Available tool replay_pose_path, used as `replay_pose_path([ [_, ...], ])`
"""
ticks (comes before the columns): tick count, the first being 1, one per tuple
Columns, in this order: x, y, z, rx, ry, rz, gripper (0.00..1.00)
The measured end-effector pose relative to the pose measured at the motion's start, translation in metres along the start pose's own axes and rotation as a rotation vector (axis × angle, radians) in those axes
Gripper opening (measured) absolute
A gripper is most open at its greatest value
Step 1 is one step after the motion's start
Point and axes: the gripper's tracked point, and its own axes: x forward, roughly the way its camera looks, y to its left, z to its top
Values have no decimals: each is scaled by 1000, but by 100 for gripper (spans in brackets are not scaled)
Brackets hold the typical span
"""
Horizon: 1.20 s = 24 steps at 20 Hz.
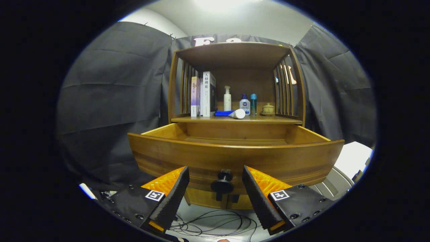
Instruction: Pull open the drawer, take out the items inside it, and place them on the countertop above the cabinet.
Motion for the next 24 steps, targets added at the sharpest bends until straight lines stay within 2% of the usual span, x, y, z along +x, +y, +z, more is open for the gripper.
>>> replay_pose_path([
  [9,35,-18,-20,47,78,-63,97],
  [13,29,-16,-28,42,86,-61,96],
  [18,45,-32,-24,54,85,-135,95],
  [20,48,-30,-22,74,77,-139,95],
  [24,53,-31,-23,28,55,-157,96],
])
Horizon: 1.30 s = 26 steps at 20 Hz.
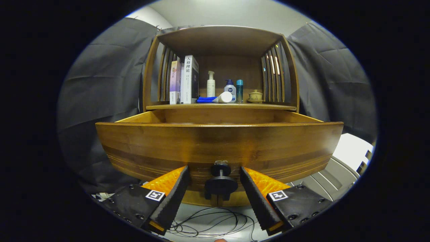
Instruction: Pull open the drawer, take out the items inside it, and place them on the countertop above the cabinet.
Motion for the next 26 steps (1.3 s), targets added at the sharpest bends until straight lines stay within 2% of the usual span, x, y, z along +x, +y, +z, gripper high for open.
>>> replay_pose_path([
  [20,95,1,31,22,6,-18,96],
  [26,99,-1,32,11,-18,-25,96],
])
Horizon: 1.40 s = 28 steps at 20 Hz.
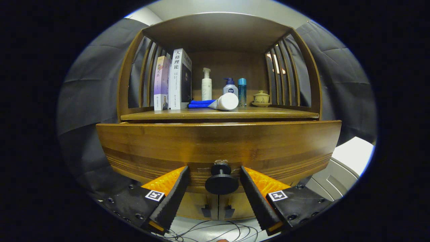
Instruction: Pull open the drawer, take out the items inside it, and place them on the countertop above the cabinet.
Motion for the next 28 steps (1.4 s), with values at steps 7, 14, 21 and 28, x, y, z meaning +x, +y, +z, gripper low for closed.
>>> replay_pose_path([
  [7,9,3,4,-6,-17,-8,96],
  [14,12,2,6,-7,-15,-8,96],
  [21,10,1,5,-8,-13,-17,97],
  [28,-11,-4,30,-15,-63,-2,98],
])
